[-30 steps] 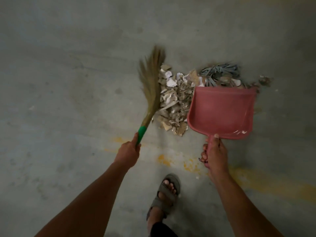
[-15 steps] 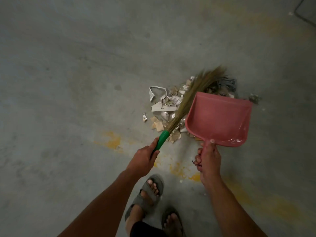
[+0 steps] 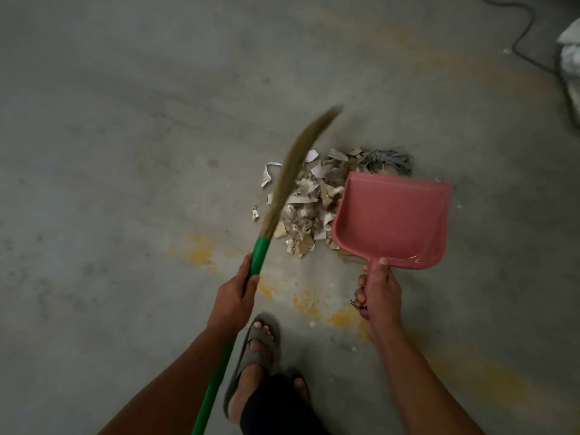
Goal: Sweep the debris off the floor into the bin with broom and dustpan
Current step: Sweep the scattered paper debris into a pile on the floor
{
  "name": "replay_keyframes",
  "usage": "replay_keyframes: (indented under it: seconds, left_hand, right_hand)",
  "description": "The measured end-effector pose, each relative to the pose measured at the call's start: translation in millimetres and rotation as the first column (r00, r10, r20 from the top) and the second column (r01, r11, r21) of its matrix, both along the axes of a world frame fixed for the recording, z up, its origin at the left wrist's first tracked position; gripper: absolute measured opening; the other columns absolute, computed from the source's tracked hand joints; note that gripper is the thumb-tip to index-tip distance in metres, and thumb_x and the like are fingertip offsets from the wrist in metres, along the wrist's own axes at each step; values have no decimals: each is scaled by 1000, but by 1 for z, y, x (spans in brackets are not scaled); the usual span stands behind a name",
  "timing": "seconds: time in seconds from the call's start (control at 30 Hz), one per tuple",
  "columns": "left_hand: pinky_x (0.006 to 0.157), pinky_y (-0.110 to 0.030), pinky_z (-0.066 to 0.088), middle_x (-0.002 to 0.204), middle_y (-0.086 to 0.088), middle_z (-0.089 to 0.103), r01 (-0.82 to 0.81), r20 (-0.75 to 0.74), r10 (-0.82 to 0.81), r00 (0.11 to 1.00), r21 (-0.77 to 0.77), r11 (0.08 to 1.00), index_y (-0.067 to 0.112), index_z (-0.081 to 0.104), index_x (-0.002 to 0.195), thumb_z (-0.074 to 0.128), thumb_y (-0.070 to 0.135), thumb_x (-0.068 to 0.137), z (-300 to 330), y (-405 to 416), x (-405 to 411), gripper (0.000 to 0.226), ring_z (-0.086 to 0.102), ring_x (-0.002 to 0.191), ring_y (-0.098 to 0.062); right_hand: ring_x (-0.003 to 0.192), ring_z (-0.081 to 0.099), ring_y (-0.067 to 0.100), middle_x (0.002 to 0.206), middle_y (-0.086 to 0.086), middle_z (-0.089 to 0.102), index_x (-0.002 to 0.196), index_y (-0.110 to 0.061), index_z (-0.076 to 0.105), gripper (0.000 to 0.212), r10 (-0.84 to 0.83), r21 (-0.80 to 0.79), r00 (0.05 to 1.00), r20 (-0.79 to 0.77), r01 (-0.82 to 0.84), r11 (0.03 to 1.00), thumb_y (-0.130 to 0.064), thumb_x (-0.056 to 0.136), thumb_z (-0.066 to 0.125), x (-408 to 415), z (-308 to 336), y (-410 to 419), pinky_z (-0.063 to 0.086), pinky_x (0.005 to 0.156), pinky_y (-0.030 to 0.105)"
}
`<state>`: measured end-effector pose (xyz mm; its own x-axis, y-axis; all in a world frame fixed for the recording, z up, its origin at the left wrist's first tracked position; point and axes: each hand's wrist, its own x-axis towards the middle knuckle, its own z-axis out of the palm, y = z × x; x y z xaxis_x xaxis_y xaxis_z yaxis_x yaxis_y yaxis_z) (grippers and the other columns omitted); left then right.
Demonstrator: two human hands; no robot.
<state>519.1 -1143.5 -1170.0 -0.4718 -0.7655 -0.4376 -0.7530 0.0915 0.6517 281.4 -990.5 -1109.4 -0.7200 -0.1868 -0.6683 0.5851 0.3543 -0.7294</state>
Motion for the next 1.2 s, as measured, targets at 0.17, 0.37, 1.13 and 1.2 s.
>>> replay_keyframes:
  seconds: [0.17,0.37,1.13,1.2]
  left_hand:
    - [71,-48,63,87,-5,70,-241,140,239,961,-6,971,44,23,164,39,51,109,-21,7,23,58,69,72,-28]
    - [78,-56,63,96,-17,71,-341,292,323,900,10,940,45,17,162,31,69,98,-62,17,64,70,71,81,-40]
    - [73,-38,60,90,-4,71,-117,43,114,993,81,990,43,31,163,49,41,110,-96,158,-18,56,67,72,-13]
    - [74,-35,58,92,-3,71,-131,-4,131,991,59,990,43,32,162,51,39,109,-89,176,-30,56,65,73,-7]
  right_hand:
    - [42,42,10,73,2,56,99,-15,60,45,43,-5,999,-11,-43,999,-57,109,46,-8,5,21,30,37,19]
    - [40,42,10,68,0,56,96,-16,59,43,66,33,998,-18,-65,997,-54,111,44,-13,-5,44,29,36,19]
    - [41,41,9,71,-2,55,101,-18,59,43,158,50,987,31,-159,986,-58,109,44,-71,-88,107,27,38,19]
    - [41,41,10,70,-2,55,101,-19,60,44,153,60,988,28,-154,986,-59,109,43,-81,-83,117,26,39,19]
